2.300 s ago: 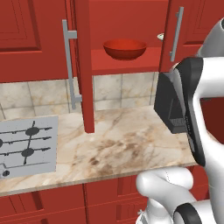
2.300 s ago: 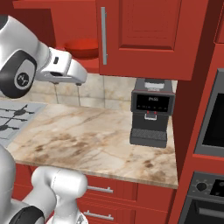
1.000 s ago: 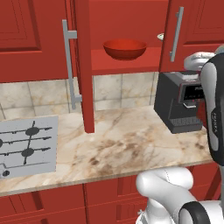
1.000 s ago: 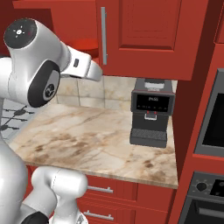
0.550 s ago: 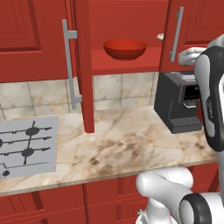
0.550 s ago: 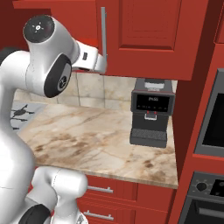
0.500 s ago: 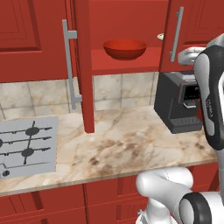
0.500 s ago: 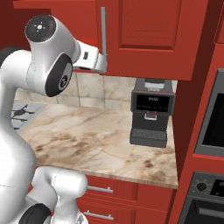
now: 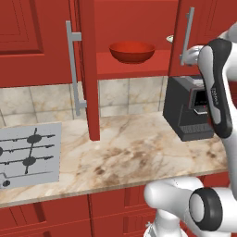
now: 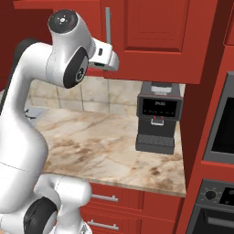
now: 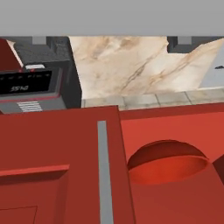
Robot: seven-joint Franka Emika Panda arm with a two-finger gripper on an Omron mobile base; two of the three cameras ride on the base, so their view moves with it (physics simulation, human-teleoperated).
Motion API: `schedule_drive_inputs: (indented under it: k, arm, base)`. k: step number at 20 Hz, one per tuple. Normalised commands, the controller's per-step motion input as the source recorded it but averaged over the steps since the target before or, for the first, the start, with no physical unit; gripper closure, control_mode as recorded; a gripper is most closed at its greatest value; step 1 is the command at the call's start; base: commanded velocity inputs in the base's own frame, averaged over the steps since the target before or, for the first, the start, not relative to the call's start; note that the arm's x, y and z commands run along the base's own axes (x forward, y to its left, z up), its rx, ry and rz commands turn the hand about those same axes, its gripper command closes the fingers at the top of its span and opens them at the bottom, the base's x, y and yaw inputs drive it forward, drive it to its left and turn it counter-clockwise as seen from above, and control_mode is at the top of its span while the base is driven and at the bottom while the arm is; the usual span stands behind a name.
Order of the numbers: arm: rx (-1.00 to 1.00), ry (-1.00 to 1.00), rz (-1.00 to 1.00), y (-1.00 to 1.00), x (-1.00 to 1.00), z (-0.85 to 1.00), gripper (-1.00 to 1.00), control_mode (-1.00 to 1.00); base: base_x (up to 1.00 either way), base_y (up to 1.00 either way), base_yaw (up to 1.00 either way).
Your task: Move the bowls from the cabinet to the plates on the dining table.
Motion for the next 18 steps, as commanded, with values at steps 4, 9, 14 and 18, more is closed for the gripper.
schedule_drive_inputs:
  k: [4, 9, 14, 18]
  arm:
    - [0.00, 0.03, 0.06, -0.25, 0.60, 0.00, -1.00, -1.00]
    - [0.00, 0.00, 0.05, -0.18, 0.43, 0.00, -1.00, -1.00]
    - [0.00, 0.00, 0.03, -0.04, 0.38, 0.05, -1.00, -1.00]
    - [0.00, 0.00, 0.00, 0.00, 0.36, 0.14, -1.00, -1.00]
  base:
    - [0.00, 0.00, 0.00]
    - [0.00, 0.00, 0.00]
    - [0.00, 0.00, 0.00]
    - [0.00, 0.00, 0.00]
